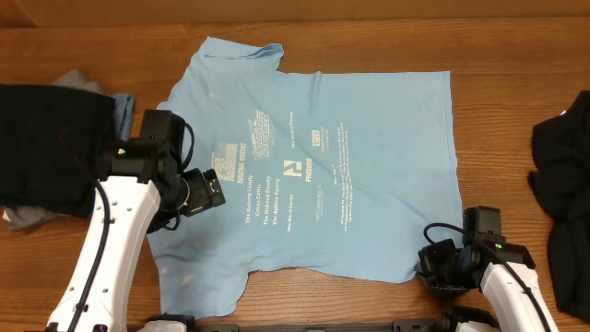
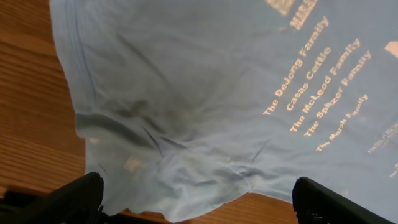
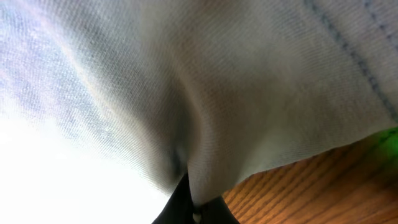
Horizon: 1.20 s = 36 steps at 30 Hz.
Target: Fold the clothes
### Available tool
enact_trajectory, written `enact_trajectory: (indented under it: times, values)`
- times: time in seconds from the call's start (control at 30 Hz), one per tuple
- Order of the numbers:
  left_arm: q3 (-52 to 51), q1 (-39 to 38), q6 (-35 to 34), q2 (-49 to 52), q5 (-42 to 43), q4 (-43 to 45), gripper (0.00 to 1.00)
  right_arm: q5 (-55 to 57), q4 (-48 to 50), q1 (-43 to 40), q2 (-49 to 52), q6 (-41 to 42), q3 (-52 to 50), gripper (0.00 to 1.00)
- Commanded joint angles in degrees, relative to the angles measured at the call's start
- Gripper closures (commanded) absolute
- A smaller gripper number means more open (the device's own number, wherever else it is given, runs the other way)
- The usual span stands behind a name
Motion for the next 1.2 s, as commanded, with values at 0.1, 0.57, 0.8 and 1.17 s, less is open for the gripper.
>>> enact_trajectory:
  times: [0.1, 0.57, 0.8, 1.17]
  values:
    - [-9.22, 0.33, -2.51, -0.26, 4.42, 0.00, 0.12, 2.56, 1.03, -0.17, 0.28, -1.44, -1.49, 0.96]
    - [-18.91, -2.08, 7.91, -0.26, 17.53, -1.01, 0.70, 2.51, 1.62, -0.17, 0.28, -1.42, -1.49, 0.96]
    - [-18.91, -13.00, 4.07, -0.28, 14.23, -1.84, 0.66, 2.51, 1.62, -0.17, 0.28, -1.44, -1.49, 0.96]
    - [-22.16, -30.95, -12.02, -0.26, 2.40, 3.30, 0.37, 2.36, 1.51, -0.17, 0.28, -1.86, -1.49, 0.96]
